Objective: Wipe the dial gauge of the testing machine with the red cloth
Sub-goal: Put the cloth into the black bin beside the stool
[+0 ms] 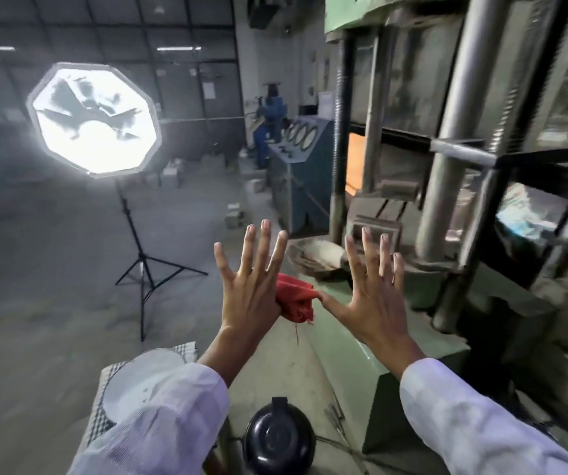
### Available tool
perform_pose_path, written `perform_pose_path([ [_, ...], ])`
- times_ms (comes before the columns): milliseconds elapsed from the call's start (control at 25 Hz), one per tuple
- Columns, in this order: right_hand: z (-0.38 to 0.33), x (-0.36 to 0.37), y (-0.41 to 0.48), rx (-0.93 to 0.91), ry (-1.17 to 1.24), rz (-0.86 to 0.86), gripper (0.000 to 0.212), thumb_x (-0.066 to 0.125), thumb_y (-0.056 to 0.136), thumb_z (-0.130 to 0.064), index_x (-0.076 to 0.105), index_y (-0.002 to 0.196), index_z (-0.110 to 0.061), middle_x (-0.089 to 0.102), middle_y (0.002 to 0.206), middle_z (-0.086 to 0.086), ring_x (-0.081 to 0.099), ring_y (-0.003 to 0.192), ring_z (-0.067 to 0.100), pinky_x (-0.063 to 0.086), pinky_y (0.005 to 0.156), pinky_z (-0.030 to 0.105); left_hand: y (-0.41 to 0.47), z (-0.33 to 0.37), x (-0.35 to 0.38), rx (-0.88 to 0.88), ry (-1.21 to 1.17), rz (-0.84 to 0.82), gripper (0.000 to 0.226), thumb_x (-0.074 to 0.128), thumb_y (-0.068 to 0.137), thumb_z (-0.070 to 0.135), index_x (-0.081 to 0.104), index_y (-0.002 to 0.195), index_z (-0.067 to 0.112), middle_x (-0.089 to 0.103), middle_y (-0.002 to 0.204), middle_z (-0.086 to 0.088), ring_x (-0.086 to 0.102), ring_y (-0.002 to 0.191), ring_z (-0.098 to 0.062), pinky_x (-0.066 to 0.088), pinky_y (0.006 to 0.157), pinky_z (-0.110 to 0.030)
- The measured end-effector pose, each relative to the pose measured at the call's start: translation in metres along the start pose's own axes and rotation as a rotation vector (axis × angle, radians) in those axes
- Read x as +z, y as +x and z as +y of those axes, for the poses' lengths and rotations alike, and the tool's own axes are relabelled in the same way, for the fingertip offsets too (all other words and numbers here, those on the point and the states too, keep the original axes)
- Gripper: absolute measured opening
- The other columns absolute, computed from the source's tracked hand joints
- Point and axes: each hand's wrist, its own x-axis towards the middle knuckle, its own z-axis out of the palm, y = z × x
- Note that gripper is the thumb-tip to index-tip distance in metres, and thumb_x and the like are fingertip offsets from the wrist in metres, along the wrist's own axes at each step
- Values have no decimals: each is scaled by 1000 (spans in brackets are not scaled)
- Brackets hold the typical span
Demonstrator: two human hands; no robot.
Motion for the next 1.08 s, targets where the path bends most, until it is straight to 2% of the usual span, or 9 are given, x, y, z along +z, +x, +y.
perform_pose_path([
  [240,-53,134,15,1,43,-139,108,49,93,-78,-4,172,-27,-5,182,10,-6,168,37,9,134,62,-29,-70,106,21,-19,-154,90,52,91,41,5,168,33,-4,176,-15,6,162,-38,9,118,-80],
  [320,-63,177,1,26,72,-202,107,50,93,-76,-4,172,-29,-6,182,8,-7,168,36,7,134,62,-49,-84,142,26,-39,-267,82,41,93,40,8,168,33,0,176,-16,12,161,-41,15,117,-79],
  [360,-65,195,-7,47,86,-228,107,50,92,-76,-5,172,-30,-7,182,7,-8,168,35,5,134,62,-59,-87,156,32,-55,-338,77,36,94,39,14,168,32,8,175,-17,20,159,-43,24,116,-76],
  [480,-64,250,-42,106,88,-318,103,48,93,-74,-5,171,-32,-4,182,7,-5,168,35,6,134,61,-96,-88,202,32,-176,-580,73,46,92,15,33,164,23,45,160,-20,51,137,-44,53,96,-59],
  [560,-59,279,-69,129,71,-373,102,47,93,-73,-1,172,-30,-1,182,8,-1,168,37,10,134,61,-121,-84,232,15,-240,-683,73,56,89,5,43,159,17,51,154,-20,61,119,-43,60,82,-52],
  [640,-47,312,-99,151,54,-437,101,49,93,-71,6,172,-26,3,182,10,4,167,39,13,133,63,-146,-74,267,-5,-297,-760,66,58,87,2,51,152,13,51,154,-22,64,112,-45,62,73,-50],
  [720,-36,338,-127,179,42,-478,100,53,93,-68,13,172,-23,7,181,12,8,167,41,15,132,64,-168,-62,295,-21,-334,-812,62,60,88,0,55,148,12,50,155,-23,63,118,-46,62,70,-51],
  [880,-17,400,-181,204,25,-588,97,55,93,-64,19,171,-20,11,181,12,10,167,39,17,133,62,-217,-39,364,-41,-372,-896,60,62,96,4,50,154,15,43,162,-21,54,136,-43,61,78,-51],
  [1080,-3,459,-239,272,28,-764,92,50,97,-63,17,171,-20,10,180,13,9,167,37,15,134,60,-271,-13,421,-45,-391,-1051,57,62,95,7,52,151,15,43,161,-19,53,136,-41,61,72,-50],
])
